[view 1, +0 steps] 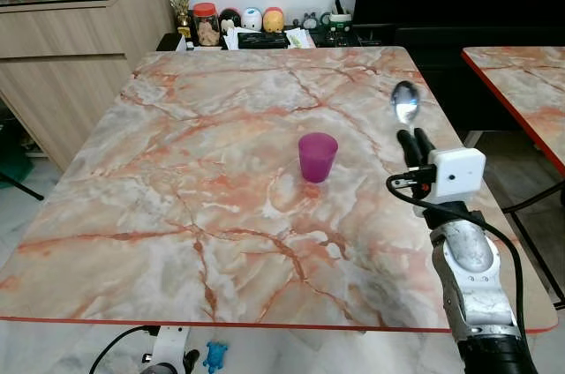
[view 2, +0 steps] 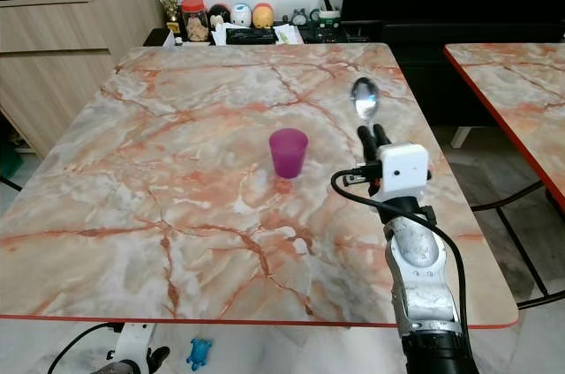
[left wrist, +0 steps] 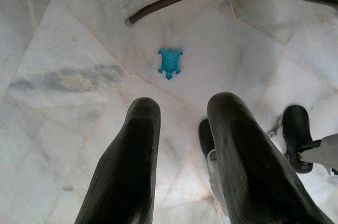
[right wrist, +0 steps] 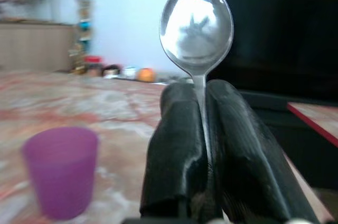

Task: Setting the table

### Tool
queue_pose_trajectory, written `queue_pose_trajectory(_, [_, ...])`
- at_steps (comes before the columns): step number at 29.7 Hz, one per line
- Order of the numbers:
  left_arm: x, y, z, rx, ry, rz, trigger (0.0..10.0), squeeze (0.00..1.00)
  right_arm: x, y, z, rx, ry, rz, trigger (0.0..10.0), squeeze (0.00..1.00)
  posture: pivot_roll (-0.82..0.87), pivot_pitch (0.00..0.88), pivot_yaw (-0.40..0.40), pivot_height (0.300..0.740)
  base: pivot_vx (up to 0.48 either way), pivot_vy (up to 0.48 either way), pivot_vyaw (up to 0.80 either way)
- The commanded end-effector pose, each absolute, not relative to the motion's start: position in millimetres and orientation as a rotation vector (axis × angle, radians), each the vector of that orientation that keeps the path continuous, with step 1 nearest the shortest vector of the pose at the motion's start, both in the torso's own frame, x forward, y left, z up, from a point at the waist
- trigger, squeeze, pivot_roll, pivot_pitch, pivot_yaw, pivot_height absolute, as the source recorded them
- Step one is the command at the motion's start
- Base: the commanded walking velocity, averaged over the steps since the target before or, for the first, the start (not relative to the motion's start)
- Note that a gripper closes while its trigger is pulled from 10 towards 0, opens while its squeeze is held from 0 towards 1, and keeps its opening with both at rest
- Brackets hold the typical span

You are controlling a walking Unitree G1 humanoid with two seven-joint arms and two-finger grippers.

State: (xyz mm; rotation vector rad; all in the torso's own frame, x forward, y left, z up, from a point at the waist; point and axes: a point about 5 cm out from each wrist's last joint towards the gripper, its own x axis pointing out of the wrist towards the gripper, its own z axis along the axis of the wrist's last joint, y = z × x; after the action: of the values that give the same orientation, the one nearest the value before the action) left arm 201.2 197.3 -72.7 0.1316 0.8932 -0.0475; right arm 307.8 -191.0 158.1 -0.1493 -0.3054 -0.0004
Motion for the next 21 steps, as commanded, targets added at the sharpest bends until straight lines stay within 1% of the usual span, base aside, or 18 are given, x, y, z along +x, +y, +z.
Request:
queue_pose_trajectory(1, [195.4, 201.1, -75.2, 0.150, 0.910, -0.050, 10.0, 0.00, 304.9, -192.2, 155.3, -0.146, -0.316, -0.045, 10.0, 0.00, -0.02, 0.000, 0.026, 0.740, 0.000, 0.000, 0.00])
queue_pose_trajectory(5, [196.5, 200.6, -74.6, 0.159, 0.904, -0.053, 10.0, 0.00, 303.6, -191.3, 152.6, -0.148, -0.317, -0.075, 10.0, 0.00, -0.03, 0.000, 0.026, 0.740, 0.000, 0.000, 0.00])
queue_pose_trajectory(11, [197.6, 199.0, -74.2, 0.164, 0.900, -0.058, 10.0, 0.00, 305.3, -193.3, 156.7, -0.145, -0.340, -0.092, 10.0, 0.00, -0.03, 0.000, 0.026, 0.740, 0.000, -0.324, 0.00])
queue_pose_trajectory(19, [198.5, 200.8, -73.3, 0.163, 0.894, -0.057, 10.0, 0.00, 307.2, -189.3, 154.4, -0.132, -0.337, -0.075, 10.0, 0.00, -0.03, 0.000, 0.029, 0.740, 0.000, -0.340, 0.00])
queue_pose_trajectory(21, [199.3, 201.0, -72.9, 0.164, 0.891, -0.058, 10.0, 0.00, 308.2, -188.6, 154.9, -0.130, -0.338, -0.073, 10.0, 0.00, -0.03, 0.000, 0.029, 0.740, 0.000, -0.480, 0.00])
